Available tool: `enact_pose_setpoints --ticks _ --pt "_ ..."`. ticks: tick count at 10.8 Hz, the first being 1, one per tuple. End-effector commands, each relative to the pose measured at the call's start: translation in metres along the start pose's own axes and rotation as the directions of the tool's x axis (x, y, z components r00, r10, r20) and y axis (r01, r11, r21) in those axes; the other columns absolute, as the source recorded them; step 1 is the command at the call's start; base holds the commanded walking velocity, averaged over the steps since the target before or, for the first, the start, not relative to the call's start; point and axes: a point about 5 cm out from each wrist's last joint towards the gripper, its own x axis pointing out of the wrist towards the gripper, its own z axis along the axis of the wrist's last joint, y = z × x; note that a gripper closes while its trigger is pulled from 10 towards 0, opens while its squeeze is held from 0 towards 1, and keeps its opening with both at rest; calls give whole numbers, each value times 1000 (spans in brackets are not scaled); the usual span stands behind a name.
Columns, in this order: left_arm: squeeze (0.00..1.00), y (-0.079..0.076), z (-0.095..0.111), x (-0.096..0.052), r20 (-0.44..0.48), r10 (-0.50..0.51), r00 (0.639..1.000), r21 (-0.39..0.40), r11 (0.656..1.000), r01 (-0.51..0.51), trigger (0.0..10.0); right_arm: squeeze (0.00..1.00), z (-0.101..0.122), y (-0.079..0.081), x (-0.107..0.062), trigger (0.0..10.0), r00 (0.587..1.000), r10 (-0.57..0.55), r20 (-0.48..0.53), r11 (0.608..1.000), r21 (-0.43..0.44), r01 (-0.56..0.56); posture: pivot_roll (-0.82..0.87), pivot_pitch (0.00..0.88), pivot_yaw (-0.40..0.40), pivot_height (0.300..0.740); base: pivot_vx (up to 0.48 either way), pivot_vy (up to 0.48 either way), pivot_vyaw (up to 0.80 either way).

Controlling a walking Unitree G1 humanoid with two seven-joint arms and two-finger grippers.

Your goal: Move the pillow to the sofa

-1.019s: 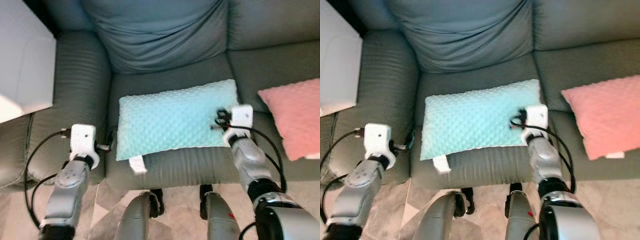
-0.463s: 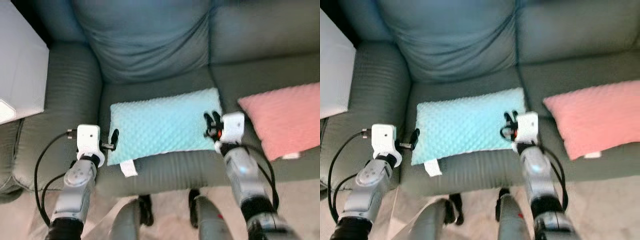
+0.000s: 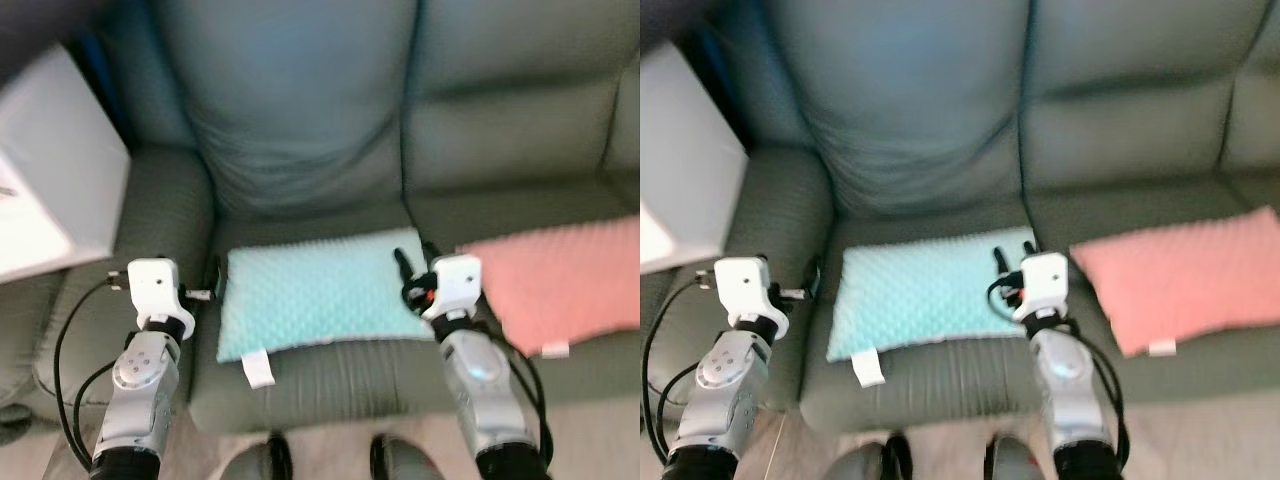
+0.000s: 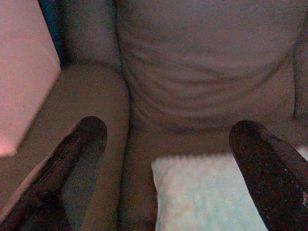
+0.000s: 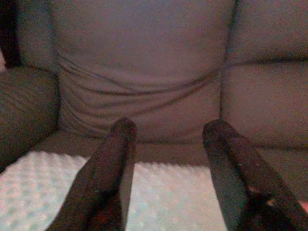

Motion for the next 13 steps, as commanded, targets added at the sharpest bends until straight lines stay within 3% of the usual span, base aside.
enact_pose_setpoints --ticks 1,3,5,9,10,12,13 --pt "1000 2 3 0 25 3 1000 7 1000 -3 10000 1000 5 2 0 10000 1000 -1 10 1000 -8 1 -147 53 61 740 0 0 0" --pt "1000 -10 19 4 127 -47 991 62 997 39 10000 1000 16 -11 -6 10000 996 -78 31 995 -62 80 -148 30 66 740 0 0 0" --pt "1000 -9 20 0 142 -54 988 77 996 43 10000 1000 20 -18 -11 10000 992 -120 31 989 -82 122 -151 25 75 740 0 0 0" --pt "1000 -8 5 -7 54 -7 999 113 994 1 10000 1000 20 -24 -22 10000 990 -144 -1 986 -86 144 -170 42 57 740 0 0 0" --pt "0 -9 0 -8 6 42 999 127 991 -42 10000 1000 22 -27 -25 10000 990 -142 -20 987 -74 140 -179 44 35 740 0 0 0" --pt "0 -16 -9 -6 -108 23 994 -7 1000 -23 10000 1000 26 -31 -20 10000 989 -146 -33 988 -53 144 -196 31 16 740 0 0 0" --pt "0 -18 -6 -3 -88 12 996 -3 1000 -12 10000 1000 29 -31 -18 10000 990 -135 -30 990 -50 133 -198 28 11 740 0 0 0"
